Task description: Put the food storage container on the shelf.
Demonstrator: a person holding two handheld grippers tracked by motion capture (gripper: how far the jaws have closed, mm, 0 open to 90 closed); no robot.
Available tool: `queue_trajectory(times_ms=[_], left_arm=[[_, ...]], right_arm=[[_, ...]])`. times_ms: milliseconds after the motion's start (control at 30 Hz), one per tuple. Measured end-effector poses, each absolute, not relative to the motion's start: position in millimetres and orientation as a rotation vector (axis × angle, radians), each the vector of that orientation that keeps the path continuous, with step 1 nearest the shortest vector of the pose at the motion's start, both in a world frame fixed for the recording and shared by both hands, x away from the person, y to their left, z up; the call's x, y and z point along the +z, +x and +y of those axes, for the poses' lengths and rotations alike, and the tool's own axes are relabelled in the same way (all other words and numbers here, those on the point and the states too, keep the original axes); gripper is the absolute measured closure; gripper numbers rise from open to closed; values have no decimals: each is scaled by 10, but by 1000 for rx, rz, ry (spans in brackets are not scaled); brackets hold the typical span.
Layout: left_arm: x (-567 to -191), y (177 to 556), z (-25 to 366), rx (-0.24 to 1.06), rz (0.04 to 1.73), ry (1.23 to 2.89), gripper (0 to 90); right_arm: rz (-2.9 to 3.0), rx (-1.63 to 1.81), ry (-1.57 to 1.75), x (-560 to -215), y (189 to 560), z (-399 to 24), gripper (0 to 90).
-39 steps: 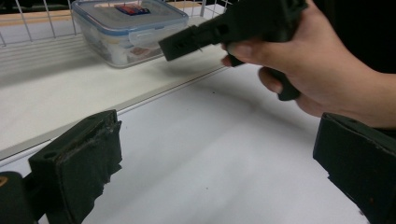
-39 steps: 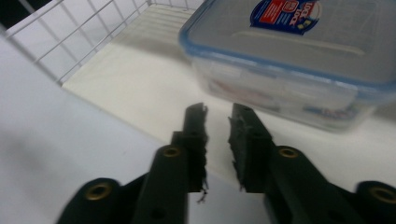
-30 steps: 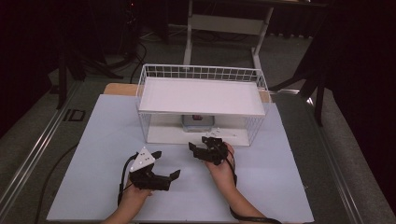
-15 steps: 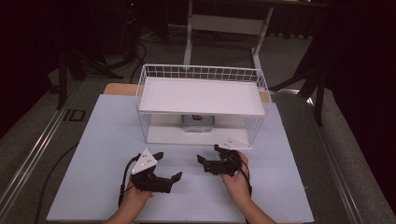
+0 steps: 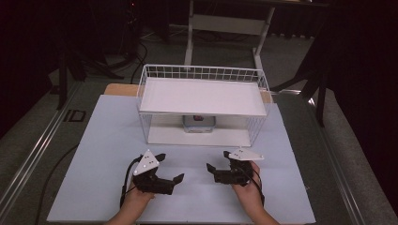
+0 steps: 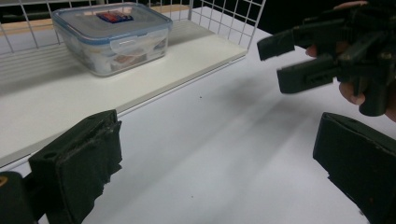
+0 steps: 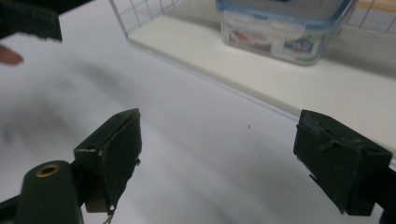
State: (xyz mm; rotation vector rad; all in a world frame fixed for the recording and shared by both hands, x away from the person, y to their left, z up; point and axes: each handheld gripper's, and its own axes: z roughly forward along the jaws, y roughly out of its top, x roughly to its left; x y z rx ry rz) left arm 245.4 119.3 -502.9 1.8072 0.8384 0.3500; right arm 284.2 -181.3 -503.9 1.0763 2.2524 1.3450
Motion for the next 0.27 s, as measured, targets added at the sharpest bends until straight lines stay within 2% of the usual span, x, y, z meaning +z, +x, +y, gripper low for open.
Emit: queue_trajectory(times_ms=[267], left_arm=[[-5031, 2456, 1207, 349, 838, 1805, 21]], right_arm=[[2213, 1348, 1062, -5104, 2800, -1942, 152]])
